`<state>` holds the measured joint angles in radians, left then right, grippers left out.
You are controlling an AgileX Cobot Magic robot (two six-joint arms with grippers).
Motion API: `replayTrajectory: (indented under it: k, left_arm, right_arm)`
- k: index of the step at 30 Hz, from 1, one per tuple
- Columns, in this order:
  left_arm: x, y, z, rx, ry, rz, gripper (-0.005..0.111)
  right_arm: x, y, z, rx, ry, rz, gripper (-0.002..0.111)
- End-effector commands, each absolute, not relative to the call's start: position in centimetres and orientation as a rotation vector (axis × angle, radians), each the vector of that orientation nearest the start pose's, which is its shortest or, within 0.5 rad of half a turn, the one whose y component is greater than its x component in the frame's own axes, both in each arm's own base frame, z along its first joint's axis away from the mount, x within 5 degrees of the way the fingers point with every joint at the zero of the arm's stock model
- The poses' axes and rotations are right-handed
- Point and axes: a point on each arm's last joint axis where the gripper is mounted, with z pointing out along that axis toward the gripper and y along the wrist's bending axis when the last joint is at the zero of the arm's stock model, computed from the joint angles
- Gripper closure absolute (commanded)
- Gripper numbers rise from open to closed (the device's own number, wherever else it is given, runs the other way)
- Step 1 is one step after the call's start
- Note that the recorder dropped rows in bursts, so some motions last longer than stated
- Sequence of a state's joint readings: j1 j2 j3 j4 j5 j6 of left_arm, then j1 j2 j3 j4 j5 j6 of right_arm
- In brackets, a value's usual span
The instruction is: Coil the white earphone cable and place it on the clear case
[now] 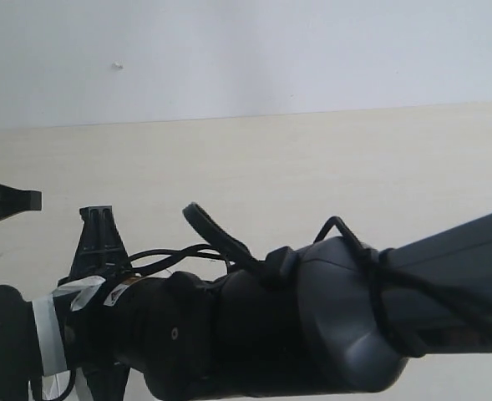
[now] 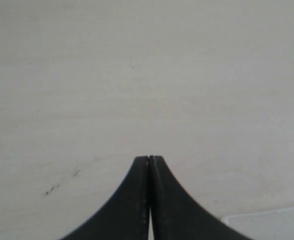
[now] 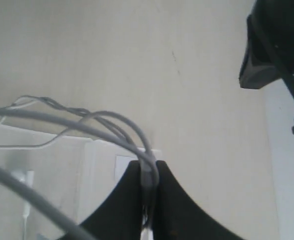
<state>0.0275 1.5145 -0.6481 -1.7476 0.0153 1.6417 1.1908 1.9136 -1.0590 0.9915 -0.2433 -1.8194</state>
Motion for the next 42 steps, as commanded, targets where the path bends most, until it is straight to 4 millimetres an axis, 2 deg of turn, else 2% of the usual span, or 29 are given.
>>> replayTrajectory:
  k: [1,9,19,25,30,38,42]
  left_arm:
    - [28.0,0.7,18.3,-0.146,2.343,-0.054,0.107]
    - [27.9,0.7,18.2,-0.147,2.346,-0.054,0.107]
    - [27.9,0.6,18.1,-0.144,2.349,-0.062,0.107]
    - [27.9,0.6,18.1,-0.141,2.348,-0.068,0.107]
    - [27.9,0.1,18.2,-0.120,2.340,-0.131,0.107]
    - [27.9,0.1,18.2,-0.120,2.340,-0.131,0.107]
    - [27.6,0.1,17.9,-0.121,2.354,-0.134,0.107]
  right_arm:
    - [16.9,36.4,17.0,-1.730,1.275,-0.038,0.108]
    - [17.1,36.4,17.1,-1.639,1.358,-0.010,0.108]
    - [17.5,36.3,15.4,-1.616,1.435,-0.035,0.108]
    - [17.9,36.1,15.4,-1.540,1.488,-0.066,0.108]
    - [17.9,36.1,14.3,-1.620,1.449,-0.116,0.108]
    - [17.6,36.1,13.9,-1.813,1.287,-0.207,0.108]
    - [18.0,36.0,13.5,-1.847,1.233,-0.298,0.108]
